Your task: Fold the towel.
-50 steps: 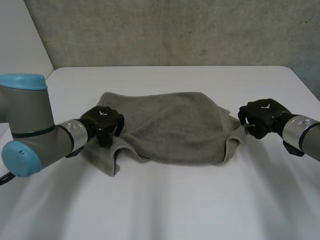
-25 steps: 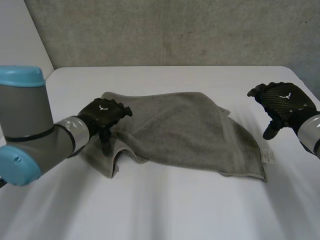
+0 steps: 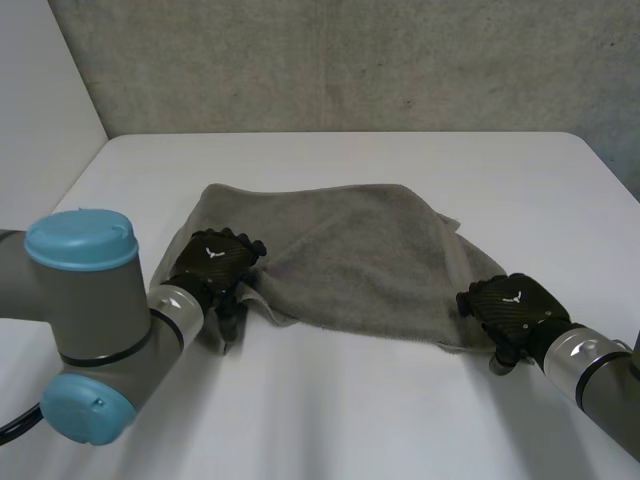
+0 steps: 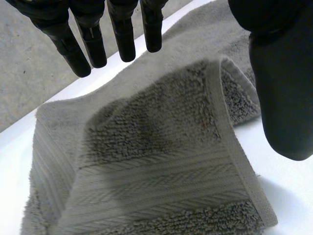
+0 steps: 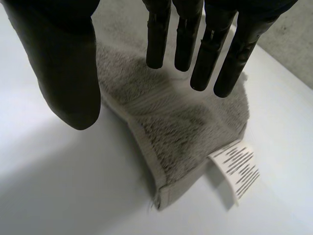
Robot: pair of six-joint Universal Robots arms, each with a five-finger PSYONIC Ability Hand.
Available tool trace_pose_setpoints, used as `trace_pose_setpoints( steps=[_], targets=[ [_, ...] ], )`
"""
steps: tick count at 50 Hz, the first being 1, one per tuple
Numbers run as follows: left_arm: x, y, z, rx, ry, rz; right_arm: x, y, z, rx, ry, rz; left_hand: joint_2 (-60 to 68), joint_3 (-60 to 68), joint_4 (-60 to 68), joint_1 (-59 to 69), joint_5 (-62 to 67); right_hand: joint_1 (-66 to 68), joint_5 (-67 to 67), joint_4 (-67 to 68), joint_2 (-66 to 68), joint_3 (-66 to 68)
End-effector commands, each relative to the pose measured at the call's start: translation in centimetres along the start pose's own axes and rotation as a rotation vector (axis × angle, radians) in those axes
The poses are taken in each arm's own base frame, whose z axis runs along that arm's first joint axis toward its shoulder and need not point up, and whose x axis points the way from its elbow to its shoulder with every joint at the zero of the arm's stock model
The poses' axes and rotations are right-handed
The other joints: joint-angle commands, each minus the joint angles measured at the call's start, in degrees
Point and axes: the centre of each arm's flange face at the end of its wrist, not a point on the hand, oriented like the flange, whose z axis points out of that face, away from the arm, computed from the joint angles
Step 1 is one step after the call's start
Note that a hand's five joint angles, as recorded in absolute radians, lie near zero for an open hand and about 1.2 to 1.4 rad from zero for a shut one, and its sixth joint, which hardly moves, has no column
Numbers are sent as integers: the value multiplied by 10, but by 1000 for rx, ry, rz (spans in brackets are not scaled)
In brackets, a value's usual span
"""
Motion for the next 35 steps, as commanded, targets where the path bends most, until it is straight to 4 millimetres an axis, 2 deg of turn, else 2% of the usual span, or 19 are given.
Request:
trace_pose_setpoints(
  steps=[1, 7, 11, 21, 23, 29, 31, 35],
  targets=[
    [7, 5, 8, 18, 4, 7, -1, 9, 9, 2, 7, 2, -33, -26, -36, -36, -114, 15, 6, 11, 13, 11],
    [8, 10, 15, 24, -2, 12, 0, 14, 15, 14, 24, -4, -29, -22, -33, -33, -111, 21, 13, 18, 20, 18],
    [6, 10, 22, 52, -24, 18, 5, 16, 20, 33, 49, -8, -21, -14, -24, -24, -103, 94, 85, 90, 92, 90],
    [-1, 14, 30, 42, -92, 21, 8, 16, 29, 57, 64, -17, 31, 38, 28, 28, -50, 158, 149, 154, 156, 154],
    [-4, 13, 31, 48, -106, 19, 8, 15, 31, 60, 66, -21, 46, 53, 43, 43, -35, 258, 249, 254, 256, 254],
    [-6, 13, 32, 49, -114, 17, 12, 11, 33, 76, 79, -27, 55, 62, 51, 52, -27, 343, 334, 339, 341, 339],
    [-11, 13, 33, 46, -132, 14, 14, 10, 35, 80, 84, -27, 83, 90, 80, 80, 2, 482, 473, 478, 480, 478],
    [-16, 12, 33, 46, -155, 12, 18, 9, 35, 85, 96, -27, 100, 107, 97, 97, 19, 517, 509, 513, 515, 514]
  ],
)
